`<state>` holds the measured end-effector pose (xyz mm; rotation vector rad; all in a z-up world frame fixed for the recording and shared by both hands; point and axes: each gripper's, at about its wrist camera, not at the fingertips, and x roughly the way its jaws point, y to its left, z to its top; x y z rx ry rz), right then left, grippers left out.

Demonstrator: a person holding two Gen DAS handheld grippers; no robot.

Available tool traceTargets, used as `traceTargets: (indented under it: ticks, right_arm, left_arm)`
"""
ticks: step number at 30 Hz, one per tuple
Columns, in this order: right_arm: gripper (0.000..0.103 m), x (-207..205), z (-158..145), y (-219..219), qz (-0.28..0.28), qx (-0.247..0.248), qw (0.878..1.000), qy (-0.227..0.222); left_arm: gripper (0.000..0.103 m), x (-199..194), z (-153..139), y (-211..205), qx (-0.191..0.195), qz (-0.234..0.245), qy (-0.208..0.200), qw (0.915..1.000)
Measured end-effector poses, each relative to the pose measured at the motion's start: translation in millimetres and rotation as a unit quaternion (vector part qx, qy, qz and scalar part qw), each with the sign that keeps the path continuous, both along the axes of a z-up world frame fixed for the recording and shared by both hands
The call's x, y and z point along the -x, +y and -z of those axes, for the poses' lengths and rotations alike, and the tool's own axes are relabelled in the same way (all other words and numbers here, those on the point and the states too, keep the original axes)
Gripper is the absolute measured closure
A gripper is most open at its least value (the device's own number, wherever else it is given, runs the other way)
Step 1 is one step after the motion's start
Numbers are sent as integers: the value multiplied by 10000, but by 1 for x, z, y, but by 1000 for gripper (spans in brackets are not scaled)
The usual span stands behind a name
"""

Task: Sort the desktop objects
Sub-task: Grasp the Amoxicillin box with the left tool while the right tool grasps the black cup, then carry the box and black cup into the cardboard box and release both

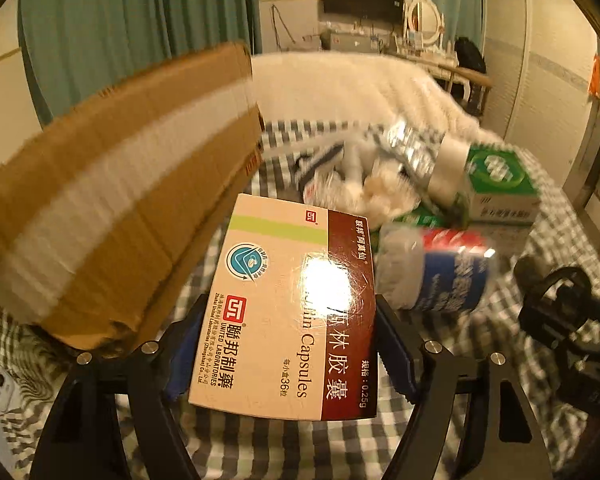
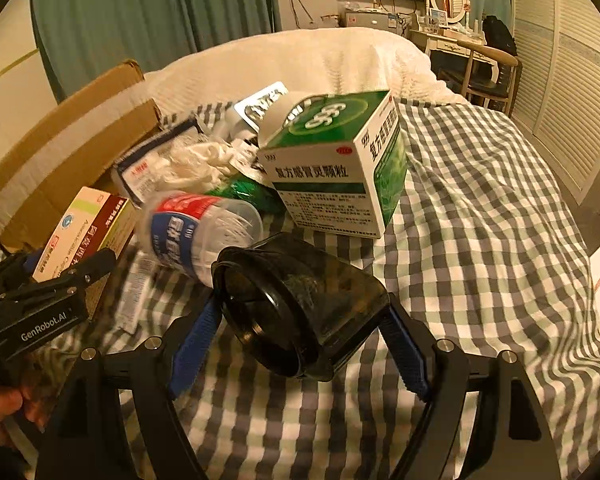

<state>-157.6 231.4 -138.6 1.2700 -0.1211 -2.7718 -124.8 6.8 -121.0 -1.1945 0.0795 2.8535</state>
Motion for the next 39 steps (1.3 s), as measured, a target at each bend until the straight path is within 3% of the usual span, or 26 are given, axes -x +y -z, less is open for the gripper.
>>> traceTargets:
  ticks: [13,19,26,32,39]
  right_arm:
    - [24,-36,-85,-16,-123,216,9983,530]
    - [24,-44,-132,-43,-392,188,9957,817]
    - [24,-32,-177,-94,-874,112,9896,1134]
    - [24,4,-190,-151,-1429,218,9831,1125]
    - [24,73,-180,-226,-1922,251,9762,976]
  left_arm:
    - [25,-37,-81,-9,-337,-82,888,9954]
    - [25,-43,-121,-39,-665,-327,1307,9886]
    - [25,-36,-144,-102,-1150,-762,1569,9779]
    - [25,-10,-150,-163,-1159,-1176,1701,9715]
    - [25,26,-110,-206,-1101,-1497,1384,9728]
